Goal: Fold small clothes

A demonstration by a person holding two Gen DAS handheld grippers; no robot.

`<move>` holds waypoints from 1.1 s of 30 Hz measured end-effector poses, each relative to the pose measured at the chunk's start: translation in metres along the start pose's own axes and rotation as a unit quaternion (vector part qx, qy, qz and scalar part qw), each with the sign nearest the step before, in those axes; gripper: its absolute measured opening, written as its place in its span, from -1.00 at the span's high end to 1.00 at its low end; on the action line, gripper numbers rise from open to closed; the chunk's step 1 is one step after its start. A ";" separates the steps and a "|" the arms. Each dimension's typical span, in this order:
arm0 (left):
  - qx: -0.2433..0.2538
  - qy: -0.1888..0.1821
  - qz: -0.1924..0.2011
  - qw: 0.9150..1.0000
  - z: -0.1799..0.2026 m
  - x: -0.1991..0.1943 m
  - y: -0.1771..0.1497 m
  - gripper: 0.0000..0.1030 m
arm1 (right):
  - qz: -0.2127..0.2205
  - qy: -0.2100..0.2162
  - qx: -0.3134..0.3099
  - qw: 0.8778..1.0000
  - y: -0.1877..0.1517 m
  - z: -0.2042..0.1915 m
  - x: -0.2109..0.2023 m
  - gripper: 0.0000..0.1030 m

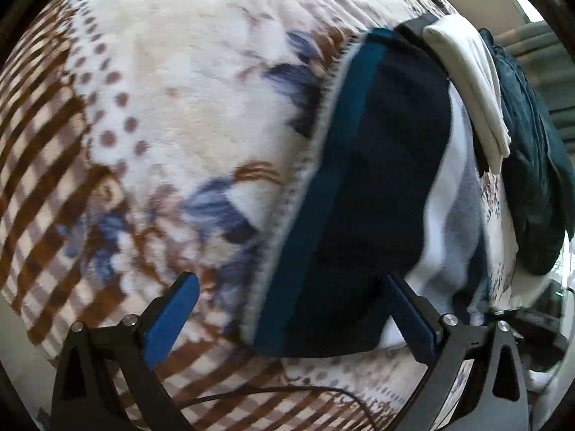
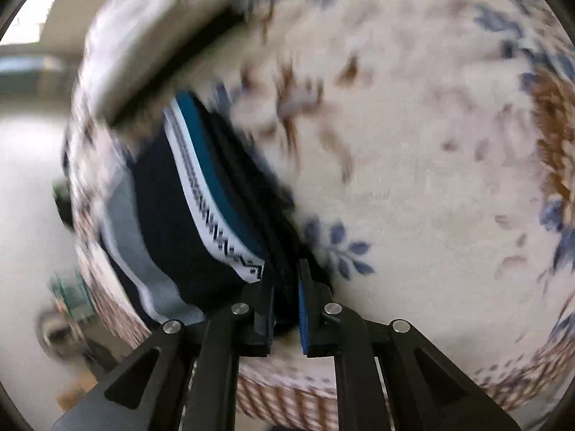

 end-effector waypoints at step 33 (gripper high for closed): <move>0.039 -0.251 0.036 0.967 0.094 0.016 0.103 0.31 | 0.026 0.282 -0.081 0.956 0.051 -0.111 0.043 0.45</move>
Point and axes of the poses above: each gripper's, at about its wrist camera, not at the fingertips, and x roughly the way its jaws point, z to its right, y to its top, the point moved 6 cm from there along x, roughly the way its jaws point, and after that the axes turned 15 degrees about z, right-handed, at the moved point
